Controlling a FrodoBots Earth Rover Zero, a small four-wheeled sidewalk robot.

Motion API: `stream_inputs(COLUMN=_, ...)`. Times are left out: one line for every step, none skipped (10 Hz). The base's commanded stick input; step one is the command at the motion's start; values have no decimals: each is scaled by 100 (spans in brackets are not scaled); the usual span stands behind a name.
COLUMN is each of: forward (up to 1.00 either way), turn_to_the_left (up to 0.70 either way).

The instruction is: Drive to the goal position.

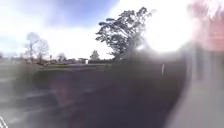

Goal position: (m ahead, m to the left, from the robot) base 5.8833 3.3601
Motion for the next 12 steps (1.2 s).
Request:
stream_inputs(forward=85, turn_to_the_left=2)
stream_inputs(forward=85, turn_to_the_left=3)
stream_inputs(forward=85, turn_to_the_left=0)
stream_inputs(forward=85, turn_to_the_left=0)
stream_inputs(forward=85, turn_to_the_left=0)
stream_inputs(forward=85, turn_to_the_left=0)
stream_inputs(forward=85, turn_to_the_left=0)
stream_inputs(forward=85, turn_to_the_left=0)
stream_inputs(forward=85, turn_to_the_left=0)
stream_inputs(forward=85, turn_to_the_left=0)
stream_inputs(forward=85, turn_to_the_left=0)
stream_inputs(forward=85, turn_to_the_left=0)
